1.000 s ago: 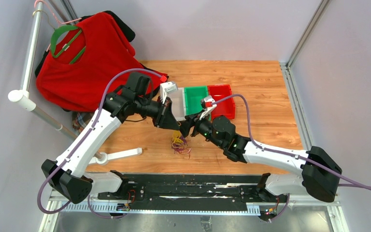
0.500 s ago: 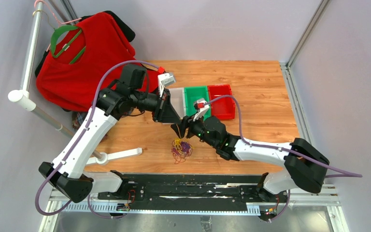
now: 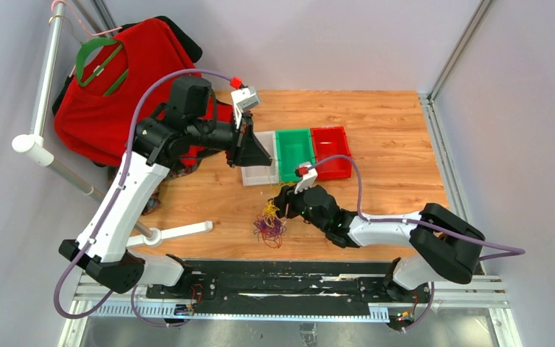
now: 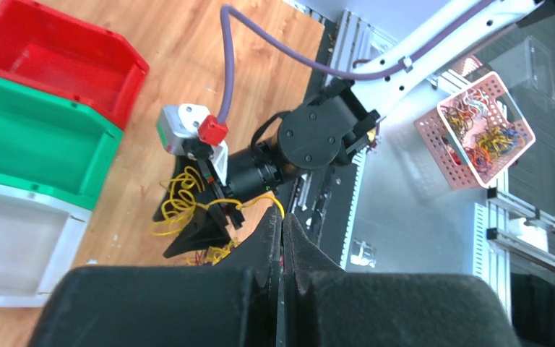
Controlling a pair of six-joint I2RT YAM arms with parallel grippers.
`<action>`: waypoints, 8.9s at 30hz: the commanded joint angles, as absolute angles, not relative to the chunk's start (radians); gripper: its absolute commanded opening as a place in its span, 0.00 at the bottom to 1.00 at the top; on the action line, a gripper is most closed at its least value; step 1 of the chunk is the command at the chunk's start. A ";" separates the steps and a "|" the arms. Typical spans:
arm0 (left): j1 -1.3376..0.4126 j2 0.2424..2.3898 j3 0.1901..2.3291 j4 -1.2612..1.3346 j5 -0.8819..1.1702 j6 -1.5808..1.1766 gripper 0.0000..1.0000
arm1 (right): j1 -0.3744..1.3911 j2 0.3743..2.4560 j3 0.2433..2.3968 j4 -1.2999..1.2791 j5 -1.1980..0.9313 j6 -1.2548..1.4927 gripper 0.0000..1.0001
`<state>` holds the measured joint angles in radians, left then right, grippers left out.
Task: Untangle the cables
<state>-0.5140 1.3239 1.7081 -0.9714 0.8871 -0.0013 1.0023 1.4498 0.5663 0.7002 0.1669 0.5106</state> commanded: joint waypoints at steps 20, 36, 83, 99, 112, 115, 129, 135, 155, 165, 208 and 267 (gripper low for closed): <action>-0.523 1.346 1.930 -1.030 0.768 0.107 0.00 | 0.973 1.213 0.437 0.563 0.317 0.458 0.61; -0.525 1.309 1.781 -1.068 0.812 0.195 0.00 | 0.977 1.042 0.793 0.320 0.084 0.254 0.68; -0.531 1.294 1.983 -1.091 0.734 0.197 0.00 | 0.978 1.388 0.645 0.578 0.120 0.412 0.23; -0.531 1.326 2.227 -1.091 0.598 0.239 0.00 | 0.977 1.521 0.502 0.643 0.172 0.491 0.19; -0.531 1.425 2.554 -1.076 0.367 0.283 0.00 | 0.977 1.557 0.431 0.644 0.205 0.526 0.14; -0.531 1.414 2.559 -1.026 0.332 0.291 0.00 | 0.977 1.567 0.418 0.650 0.203 0.539 0.09; -0.531 1.313 2.409 -0.518 -0.020 0.356 0.00 | 0.977 1.635 0.380 0.675 0.215 0.562 0.01; -0.531 1.321 2.401 -0.401 -0.059 0.379 0.00 | 0.978 1.625 0.365 0.680 0.220 0.564 0.01; -0.531 1.366 2.395 -0.198 -0.058 0.492 0.00 | 0.978 1.526 0.341 0.659 0.221 0.568 0.18; -0.531 1.270 2.218 -0.495 0.170 0.281 0.00 | 0.977 1.140 0.544 0.367 0.192 0.404 0.60; -0.531 1.153 1.789 -0.899 0.767 0.147 0.00 | 0.957 1.284 1.259 0.140 -0.105 -0.053 0.19; -0.464 1.120 1.447 -1.072 0.173 0.297 0.98 | 0.619 1.926 1.581 -0.282 0.724 -0.118 0.01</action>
<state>-0.4862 1.1320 1.4689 -1.0729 0.1730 0.2798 0.5930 1.9263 1.5047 -0.2005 0.8051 -0.2371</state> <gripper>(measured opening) 0.978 0.009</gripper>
